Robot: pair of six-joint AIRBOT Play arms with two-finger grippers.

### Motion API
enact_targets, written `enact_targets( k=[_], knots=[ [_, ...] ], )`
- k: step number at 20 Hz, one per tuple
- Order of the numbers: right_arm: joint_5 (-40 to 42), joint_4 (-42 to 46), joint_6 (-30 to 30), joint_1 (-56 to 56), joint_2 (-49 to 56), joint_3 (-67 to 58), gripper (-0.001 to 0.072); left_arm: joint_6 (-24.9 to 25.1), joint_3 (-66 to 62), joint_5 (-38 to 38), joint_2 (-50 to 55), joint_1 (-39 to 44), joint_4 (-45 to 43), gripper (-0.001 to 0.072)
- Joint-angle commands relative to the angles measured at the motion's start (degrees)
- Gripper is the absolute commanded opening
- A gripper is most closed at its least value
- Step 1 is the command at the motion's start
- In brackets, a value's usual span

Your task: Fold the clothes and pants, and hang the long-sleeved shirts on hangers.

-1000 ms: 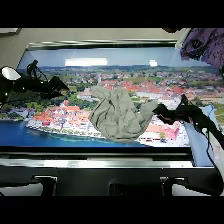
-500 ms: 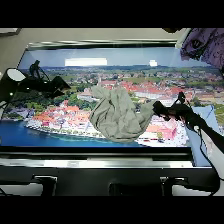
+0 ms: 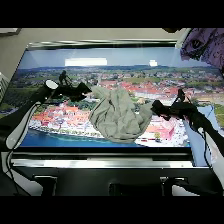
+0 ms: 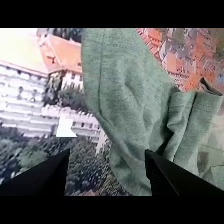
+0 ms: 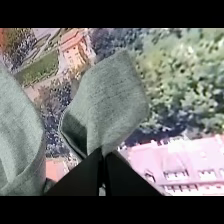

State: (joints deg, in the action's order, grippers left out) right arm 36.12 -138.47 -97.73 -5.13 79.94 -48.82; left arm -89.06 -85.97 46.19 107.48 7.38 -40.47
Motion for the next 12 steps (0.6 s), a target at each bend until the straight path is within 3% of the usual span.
enact_targets(
  k=[1, 3, 5, 7, 8, 12],
  knots=[
    [3.4, 0.1, 0.0, 0.0, -0.8, 0.0, 0.0030, 3.2, -3.2, -2.2, 5.8, 2.1, 6.0, 0.0537],
    [4.0, 0.1, 0.0, 0.0, -1.1, 0.0, 0.0030, 2.9, -5.8, -2.1, 8.0, 3.1, 6.0, 0.0511],
    [4.3, 0.1, 0.0, 0.0, -1.6, 0.0, 0.0030, 2.5, -7.9, -2.1, 9.6, 3.9, 7.1, 0.0381],
    [4.3, 0.1, 0.0, 0.0, -2.8, 0.0, 0.0029, 2.5, -9.0, -1.9, 10.9, 4.8, 9.6, 0.0339],
    [4.1, 0.1, 0.1, 0.0, -3.8, 0.0, 0.0029, 2.7, -9.5, -0.5, 11.1, 4.8, 10.9, 0.0017],
    [3.4, 5.7, 4.8, 0.0, -10.0, -5.8, 0.0028, 2.8, -15.7, 6.4, 6.7, 0.4, 7.0, 0.0011]
  ],
)
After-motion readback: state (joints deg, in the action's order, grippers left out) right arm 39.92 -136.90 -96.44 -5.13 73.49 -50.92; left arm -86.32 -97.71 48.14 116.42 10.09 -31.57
